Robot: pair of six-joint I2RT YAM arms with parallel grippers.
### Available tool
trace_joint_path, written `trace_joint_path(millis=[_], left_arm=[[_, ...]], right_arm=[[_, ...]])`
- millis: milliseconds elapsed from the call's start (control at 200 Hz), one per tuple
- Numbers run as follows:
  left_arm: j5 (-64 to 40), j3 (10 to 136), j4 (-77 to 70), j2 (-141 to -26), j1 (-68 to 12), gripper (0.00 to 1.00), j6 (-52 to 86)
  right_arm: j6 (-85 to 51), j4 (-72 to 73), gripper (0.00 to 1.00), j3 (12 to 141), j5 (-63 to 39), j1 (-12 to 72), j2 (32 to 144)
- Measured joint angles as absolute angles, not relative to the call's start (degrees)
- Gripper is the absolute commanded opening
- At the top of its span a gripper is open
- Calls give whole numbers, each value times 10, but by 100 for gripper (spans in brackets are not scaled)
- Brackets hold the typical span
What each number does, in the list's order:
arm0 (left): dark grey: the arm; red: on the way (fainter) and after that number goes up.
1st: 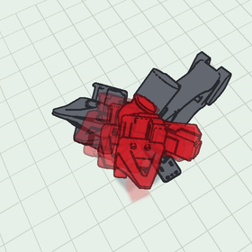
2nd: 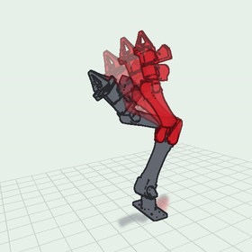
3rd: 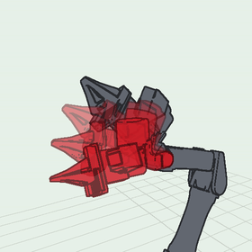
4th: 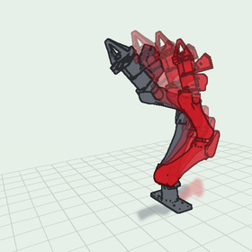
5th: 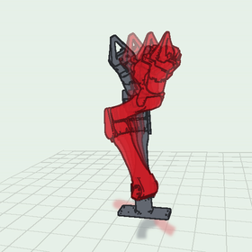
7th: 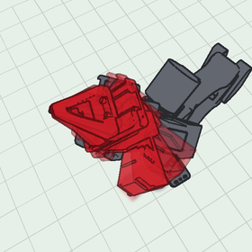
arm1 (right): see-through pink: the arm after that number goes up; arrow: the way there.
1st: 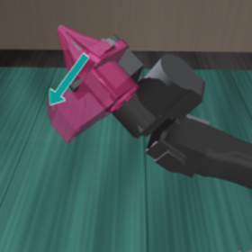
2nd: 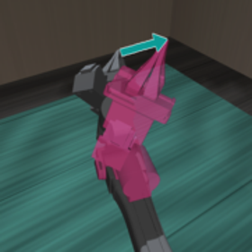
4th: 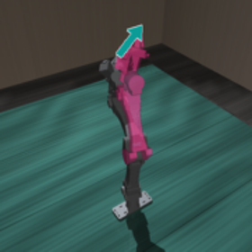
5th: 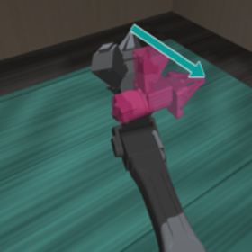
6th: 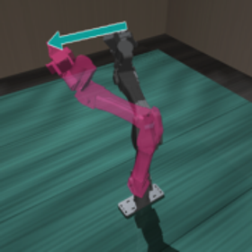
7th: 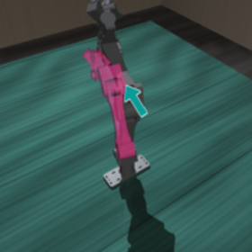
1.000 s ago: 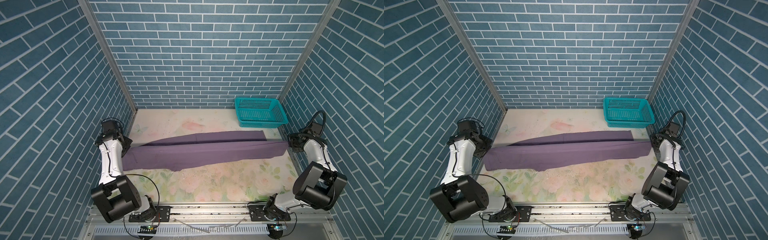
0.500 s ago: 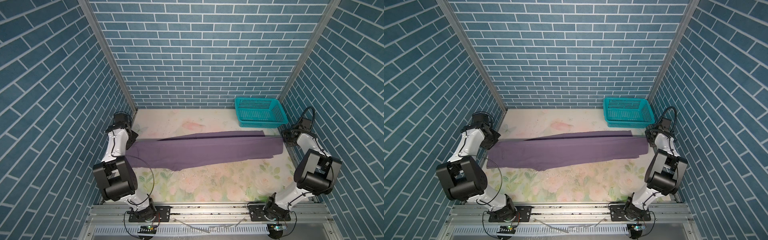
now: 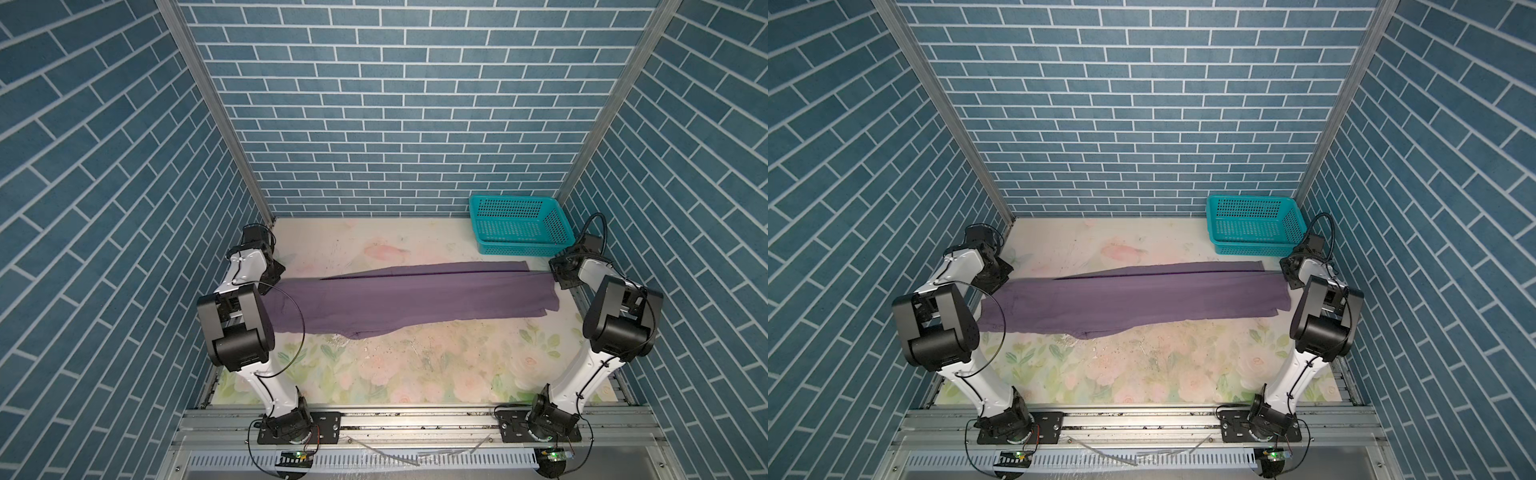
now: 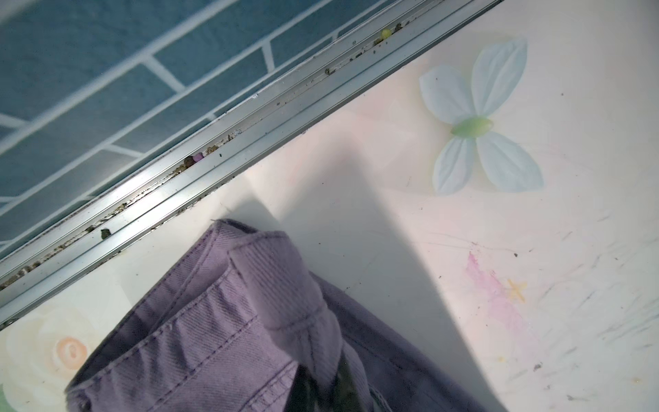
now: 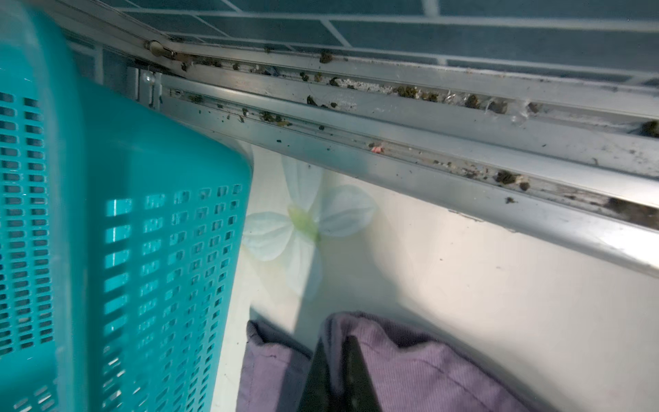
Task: Fold and stack the trousers
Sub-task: Fold the trousers at the center of the table.
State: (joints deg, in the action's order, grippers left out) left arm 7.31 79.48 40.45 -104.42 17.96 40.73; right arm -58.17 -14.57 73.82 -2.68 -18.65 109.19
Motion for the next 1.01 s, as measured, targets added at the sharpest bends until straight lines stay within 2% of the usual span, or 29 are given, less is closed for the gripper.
trace_joint_path(millis=[40, 115, 160, 235, 325, 365, 445, 595, 635, 735, 795, 860, 925, 1005], left_arm=[[73, 795, 402, -1049, 179, 7, 407], [74, 796, 396, -1058, 178, 38, 406], [84, 796, 388, -1065, 178, 50, 405], [101, 798, 371, -1074, 182, 67, 401], [113, 802, 360, -1078, 185, 77, 404], [116, 806, 360, -1078, 186, 77, 403], [119, 824, 362, -1079, 186, 61, 403], [116, 864, 361, -1074, 183, 29, 392], [115, 865, 362, -1067, 181, 26, 392], [112, 845, 362, -1031, 165, 19, 390], [110, 815, 361, -995, 144, 18, 389], [109, 781, 361, -960, 115, 18, 390], [107, 744, 361, -931, 84, 30, 391], [104, 700, 361, -908, 49, 44, 393]], right_arm=[[-581, -145, 0, 741, -25, -185, 1097], [-581, -143, 0, 750, -22, -181, 1106], [-580, -138, 1, 754, -16, -179, 1110], [-581, -119, 14, 757, -6, -180, 1114], [-579, -100, 34, 757, 3, -185, 1114], [-580, -90, 40, 757, 4, -187, 1114], [-586, -77, 51, 757, 5, -189, 1113], [-587, -66, 54, 757, 1, -191, 1109], [-587, -66, 50, 757, -2, -191, 1104], [-582, -64, 27, 745, -9, -191, 1070], [-571, -60, 16, 721, -15, -191, 1032], [-563, -58, 13, 691, -20, -191, 991], [-550, -61, 14, 661, -26, -190, 954], [-526, -76, 20, 637, -29, -187, 929]])
